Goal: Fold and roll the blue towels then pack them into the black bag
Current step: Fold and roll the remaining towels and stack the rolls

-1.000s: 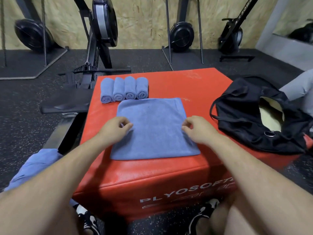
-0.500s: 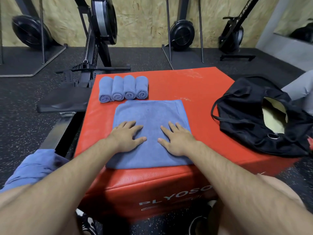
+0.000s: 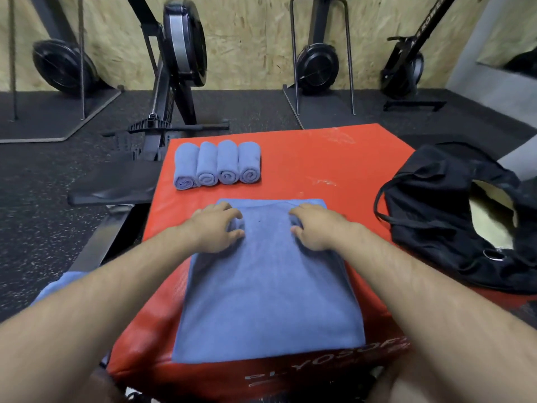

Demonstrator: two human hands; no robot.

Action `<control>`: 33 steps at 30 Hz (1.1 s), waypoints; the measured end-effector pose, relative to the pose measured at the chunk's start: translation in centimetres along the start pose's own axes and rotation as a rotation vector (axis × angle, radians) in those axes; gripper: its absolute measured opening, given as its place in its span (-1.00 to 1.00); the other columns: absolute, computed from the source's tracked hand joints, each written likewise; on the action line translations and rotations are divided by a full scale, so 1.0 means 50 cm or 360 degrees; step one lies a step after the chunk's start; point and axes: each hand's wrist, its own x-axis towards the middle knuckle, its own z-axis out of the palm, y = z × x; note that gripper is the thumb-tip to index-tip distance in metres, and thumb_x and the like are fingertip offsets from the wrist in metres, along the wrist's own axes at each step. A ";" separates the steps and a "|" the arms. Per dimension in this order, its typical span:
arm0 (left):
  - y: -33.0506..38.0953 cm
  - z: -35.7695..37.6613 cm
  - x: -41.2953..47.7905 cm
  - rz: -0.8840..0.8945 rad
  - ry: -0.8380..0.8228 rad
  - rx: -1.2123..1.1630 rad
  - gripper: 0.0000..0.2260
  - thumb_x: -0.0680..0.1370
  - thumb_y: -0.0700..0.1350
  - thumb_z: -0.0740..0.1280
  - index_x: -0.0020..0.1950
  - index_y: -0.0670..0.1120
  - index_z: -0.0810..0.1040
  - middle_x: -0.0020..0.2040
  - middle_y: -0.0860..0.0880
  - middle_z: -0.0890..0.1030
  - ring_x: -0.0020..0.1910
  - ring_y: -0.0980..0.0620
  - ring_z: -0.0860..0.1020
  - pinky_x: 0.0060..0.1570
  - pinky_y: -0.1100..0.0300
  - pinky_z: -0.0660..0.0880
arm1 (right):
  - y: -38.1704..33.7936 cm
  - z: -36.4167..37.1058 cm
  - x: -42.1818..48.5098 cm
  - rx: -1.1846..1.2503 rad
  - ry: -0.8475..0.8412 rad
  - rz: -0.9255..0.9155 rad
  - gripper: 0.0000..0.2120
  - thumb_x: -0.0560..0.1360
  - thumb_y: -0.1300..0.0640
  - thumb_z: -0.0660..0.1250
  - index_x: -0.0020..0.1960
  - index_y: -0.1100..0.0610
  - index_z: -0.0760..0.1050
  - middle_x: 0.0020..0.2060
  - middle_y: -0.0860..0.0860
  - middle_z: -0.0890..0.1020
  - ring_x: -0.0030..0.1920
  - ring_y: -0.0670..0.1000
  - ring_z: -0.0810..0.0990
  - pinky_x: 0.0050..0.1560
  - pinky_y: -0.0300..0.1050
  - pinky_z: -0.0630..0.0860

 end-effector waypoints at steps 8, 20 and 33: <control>-0.032 0.035 0.105 -0.0087 0.0222 -0.0134 -0.74 0.61 0.01 0.25 0.28 0.01 0.50 0.21 -0.06 0.46 0.26 -0.13 0.41 0.15 -0.01 0.31 | -0.010 0.028 0.124 0.0223 0.0259 -0.0107 -0.59 0.59 0.13 0.18 0.43 0.03 0.37 0.33 0.05 0.48 0.34 0.15 0.43 0.29 0.06 0.39; -0.097 0.033 0.104 -0.0091 0.0280 -0.0345 -0.80 0.55 0.14 0.32 -0.09 0.03 0.46 -0.06 0.06 0.48 0.02 -0.02 0.48 -0.02 0.05 0.37 | 0.051 0.004 0.124 -0.0028 0.0165 0.0051 -0.73 0.54 -0.23 0.23 -0.12 -0.05 0.35 -0.12 -0.09 0.43 0.03 0.06 0.43 0.11 0.08 0.26; -0.109 0.038 0.094 -0.0212 0.0483 -0.0743 -0.80 0.58 -0.02 0.36 -0.21 0.02 0.44 -0.27 0.04 0.53 -0.23 -0.04 0.46 -0.25 0.09 0.31 | 0.148 0.006 0.074 0.0698 0.0438 0.0390 -0.80 0.56 0.06 0.33 -0.20 0.11 0.44 -0.28 0.02 0.52 -0.20 0.10 0.46 -0.23 -0.07 0.28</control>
